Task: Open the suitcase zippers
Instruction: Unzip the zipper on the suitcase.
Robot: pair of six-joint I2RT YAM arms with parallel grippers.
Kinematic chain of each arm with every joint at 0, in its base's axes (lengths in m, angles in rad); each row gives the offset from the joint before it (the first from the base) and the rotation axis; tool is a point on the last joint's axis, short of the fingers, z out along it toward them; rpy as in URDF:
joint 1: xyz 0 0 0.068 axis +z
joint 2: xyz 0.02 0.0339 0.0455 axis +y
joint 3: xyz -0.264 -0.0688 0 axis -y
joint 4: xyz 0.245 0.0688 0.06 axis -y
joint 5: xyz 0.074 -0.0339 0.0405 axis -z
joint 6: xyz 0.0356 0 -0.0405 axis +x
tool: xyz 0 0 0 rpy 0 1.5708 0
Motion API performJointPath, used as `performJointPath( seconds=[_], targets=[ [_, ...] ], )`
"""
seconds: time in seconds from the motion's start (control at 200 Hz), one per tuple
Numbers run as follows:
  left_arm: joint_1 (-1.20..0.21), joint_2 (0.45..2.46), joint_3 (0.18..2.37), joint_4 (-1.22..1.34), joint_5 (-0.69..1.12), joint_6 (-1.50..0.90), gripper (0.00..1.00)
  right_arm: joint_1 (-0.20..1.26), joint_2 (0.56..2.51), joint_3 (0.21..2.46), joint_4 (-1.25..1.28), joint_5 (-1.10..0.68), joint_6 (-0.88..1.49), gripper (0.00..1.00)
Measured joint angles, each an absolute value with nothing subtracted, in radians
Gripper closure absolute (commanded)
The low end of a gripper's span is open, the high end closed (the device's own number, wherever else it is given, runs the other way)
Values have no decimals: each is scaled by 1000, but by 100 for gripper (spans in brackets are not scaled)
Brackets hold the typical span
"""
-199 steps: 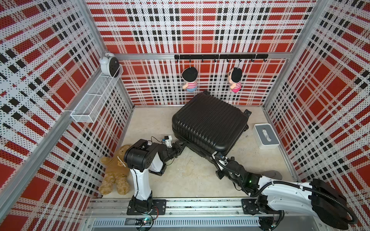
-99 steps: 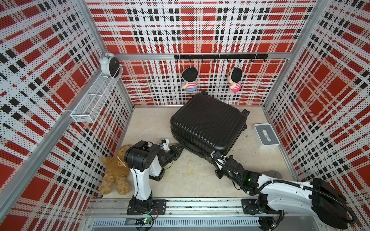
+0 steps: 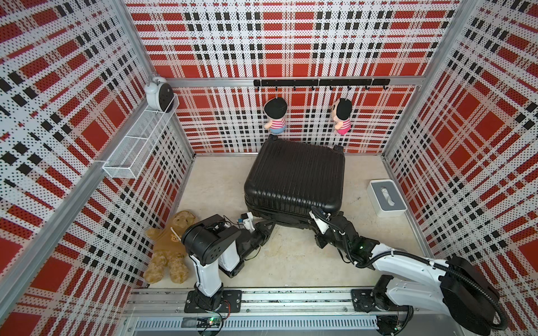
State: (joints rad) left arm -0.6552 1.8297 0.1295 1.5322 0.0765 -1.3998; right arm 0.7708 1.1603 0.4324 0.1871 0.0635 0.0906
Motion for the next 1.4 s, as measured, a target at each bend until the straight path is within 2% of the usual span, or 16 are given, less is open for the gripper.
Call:
performJointPath(
  seconds=[0.22, 0.461, 0.636, 0.721, 0.912, 1.132, 1.262, 1.403],
  targets=[
    [-801, 1826, 192, 1456, -84, -1399, 100, 745, 1174, 437, 192, 48, 103, 100],
    [-891, 1828, 292, 1343, -176, -1375, 100, 764, 1190, 437, 237, 57, 117, 100],
    [-913, 1802, 318, 1269, -166, -1324, 65, 785, 1207, 445, 270, 62, 121, 100],
    [-941, 1732, 327, 1213, -78, -1252, 50, 787, 1207, 445, 282, 72, 123, 100],
    [-974, 1507, 332, 991, -6, -1140, 23, 792, 1206, 444, 282, 90, 126, 100],
    [-943, 1152, 336, 579, -68, -1016, 17, 796, 1198, 432, 290, 101, 136, 100],
    [-819, 999, 364, 381, -60, -955, 16, 796, 1190, 422, 295, 102, 145, 100],
    [-662, 976, 475, 243, -2, -893, 15, 797, 1184, 412, 300, 105, 151, 100]
  ],
)
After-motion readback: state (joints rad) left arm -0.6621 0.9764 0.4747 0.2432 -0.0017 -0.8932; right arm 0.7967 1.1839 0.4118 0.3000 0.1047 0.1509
